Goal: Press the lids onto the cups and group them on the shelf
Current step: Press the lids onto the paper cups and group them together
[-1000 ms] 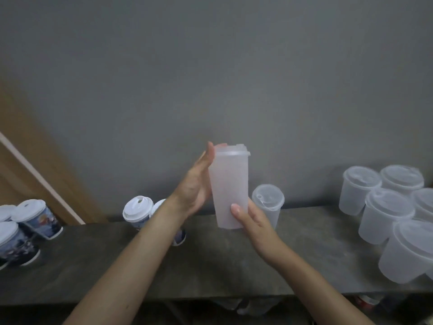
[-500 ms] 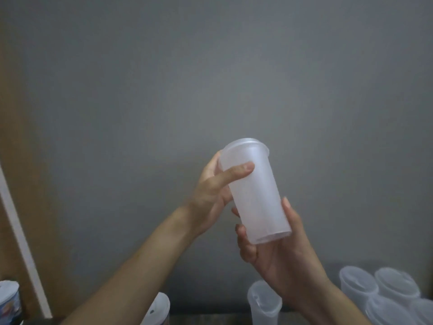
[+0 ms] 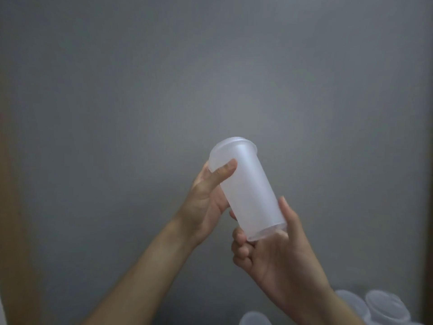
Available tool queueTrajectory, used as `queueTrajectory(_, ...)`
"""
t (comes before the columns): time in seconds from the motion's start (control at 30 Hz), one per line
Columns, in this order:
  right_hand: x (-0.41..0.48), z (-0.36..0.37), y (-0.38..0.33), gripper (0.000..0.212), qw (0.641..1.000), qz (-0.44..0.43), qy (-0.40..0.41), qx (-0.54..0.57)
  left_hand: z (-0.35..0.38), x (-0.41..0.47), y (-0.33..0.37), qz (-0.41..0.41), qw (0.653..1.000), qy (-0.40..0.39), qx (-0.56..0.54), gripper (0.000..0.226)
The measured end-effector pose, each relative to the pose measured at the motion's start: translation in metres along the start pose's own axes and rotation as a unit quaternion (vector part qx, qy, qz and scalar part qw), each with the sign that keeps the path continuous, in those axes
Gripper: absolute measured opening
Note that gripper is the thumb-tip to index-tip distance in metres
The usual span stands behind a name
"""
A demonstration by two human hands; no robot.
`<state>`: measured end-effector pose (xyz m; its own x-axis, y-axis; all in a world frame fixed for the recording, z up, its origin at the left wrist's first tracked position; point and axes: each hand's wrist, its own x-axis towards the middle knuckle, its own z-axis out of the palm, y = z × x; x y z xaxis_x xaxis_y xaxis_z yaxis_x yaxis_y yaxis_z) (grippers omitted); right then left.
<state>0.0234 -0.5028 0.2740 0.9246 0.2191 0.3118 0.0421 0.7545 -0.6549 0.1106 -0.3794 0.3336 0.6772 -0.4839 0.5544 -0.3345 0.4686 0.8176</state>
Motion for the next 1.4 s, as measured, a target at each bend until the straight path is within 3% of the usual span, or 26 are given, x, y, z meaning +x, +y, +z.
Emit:
queueTrajectory(0.17,0.018,-0.001,0.001,0.075,0.988,-0.056,0.105,-0.096,0.004,0.015,-0.001,0.038,0.989,0.115,0.090,0.062)
queueTrajectory(0.33,0.017,0.005,-0.007,0.076,0.995,-0.012,0.083,-0.052,0.001,0.026,0.004,-0.007,0.996,0.085,0.003,0.061)
queueTrajectory(0.47,0.025,0.006,-0.002,0.060,0.967,-0.089,0.164,-0.173,0.000,0.029,0.003,0.031,0.985,0.132,0.106,0.057)
queueTrajectory(0.6,0.020,0.011,-0.005,0.073,0.985,-0.031,0.111,-0.130,0.000,0.027,0.011,0.000,0.996,0.076,0.045,0.061)
queueTrajectory(0.7,0.014,0.012,-0.009,0.074,0.990,0.012,0.076,-0.116,-0.001,0.030,0.011,-0.027,0.992,0.113,0.049,0.060)
queueTrajectory(0.87,0.006,0.023,-0.020,0.070,0.989,0.053,0.059,-0.125,0.010,0.028,0.006,-0.167,0.974,0.145,0.043,0.056)
queueTrajectory(0.97,0.004,0.021,-0.024,0.072,0.985,0.050,0.061,-0.151,0.013,0.030,0.007,-0.126,0.978,0.158,0.042,0.057)
queueTrajectory(1.07,0.005,0.012,-0.027,0.076,0.978,0.033,0.098,-0.180,0.016,0.029,0.009,-0.007,0.966,0.208,0.155,0.048)
queueTrajectory(1.13,0.004,0.007,-0.030,0.074,0.984,0.024,0.096,-0.149,0.019,0.026,0.010,0.053,0.970,0.164,0.173,0.043)
queueTrajectory(1.23,0.001,0.005,-0.033,0.076,0.994,0.028,0.061,-0.088,0.024,0.024,0.011,0.047,0.991,0.103,0.077,0.043)
queueTrajectory(1.4,0.004,-0.001,-0.028,0.075,0.994,0.006,0.077,-0.077,0.025,0.025,0.001,0.113,0.972,0.138,0.156,0.042)
